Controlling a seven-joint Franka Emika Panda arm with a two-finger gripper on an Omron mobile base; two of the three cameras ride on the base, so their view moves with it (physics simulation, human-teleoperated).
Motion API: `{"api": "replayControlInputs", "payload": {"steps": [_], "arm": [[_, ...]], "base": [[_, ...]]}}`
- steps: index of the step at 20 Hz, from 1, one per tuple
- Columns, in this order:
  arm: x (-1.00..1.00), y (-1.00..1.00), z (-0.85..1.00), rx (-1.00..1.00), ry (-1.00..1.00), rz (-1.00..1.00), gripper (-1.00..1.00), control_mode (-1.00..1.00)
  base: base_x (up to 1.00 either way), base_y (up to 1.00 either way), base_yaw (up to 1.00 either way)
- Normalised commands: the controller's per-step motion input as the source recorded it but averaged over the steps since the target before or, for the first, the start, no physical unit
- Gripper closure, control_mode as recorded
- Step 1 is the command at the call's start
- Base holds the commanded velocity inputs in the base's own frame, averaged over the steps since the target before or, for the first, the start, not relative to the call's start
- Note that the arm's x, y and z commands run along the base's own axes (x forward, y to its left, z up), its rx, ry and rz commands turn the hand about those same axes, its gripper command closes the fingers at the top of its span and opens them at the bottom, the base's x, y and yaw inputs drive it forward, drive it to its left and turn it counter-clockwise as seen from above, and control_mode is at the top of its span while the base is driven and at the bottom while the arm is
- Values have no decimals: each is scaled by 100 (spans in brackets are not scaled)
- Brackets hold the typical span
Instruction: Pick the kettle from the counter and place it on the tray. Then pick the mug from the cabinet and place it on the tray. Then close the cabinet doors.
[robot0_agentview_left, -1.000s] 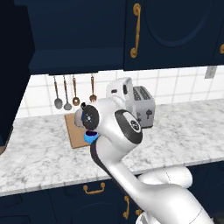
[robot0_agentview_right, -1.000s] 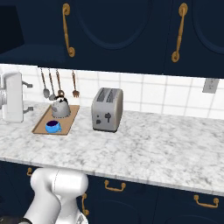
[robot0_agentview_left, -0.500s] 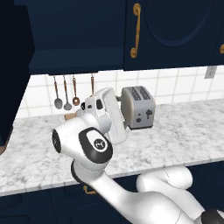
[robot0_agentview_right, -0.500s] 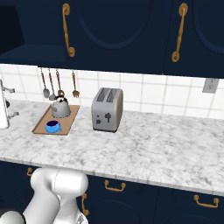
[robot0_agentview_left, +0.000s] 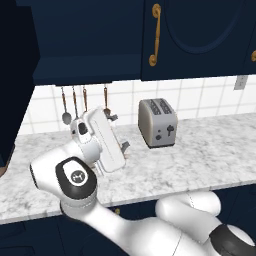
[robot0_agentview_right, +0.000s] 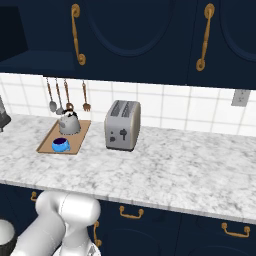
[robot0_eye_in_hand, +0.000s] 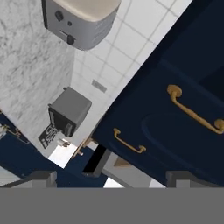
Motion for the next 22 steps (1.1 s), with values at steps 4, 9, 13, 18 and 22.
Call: {"api": "replayControlInputs", "payload": {"steps": [4,9,13,18,22], "arm": [[0,54,-11,-18,1,0,-100,-100],[0,52,-7,-15,0,0,-100,-100],[-4,60,-1,-5,1,0,-100,-100],[-1,63,-15,-7,0,0,-100,-100],[0,59,-20,-7,0,0,-100,-100]], "base": [[0,0,0],[0,0,0],[0,0,0],[0,0,0],[0,0,0]]}}
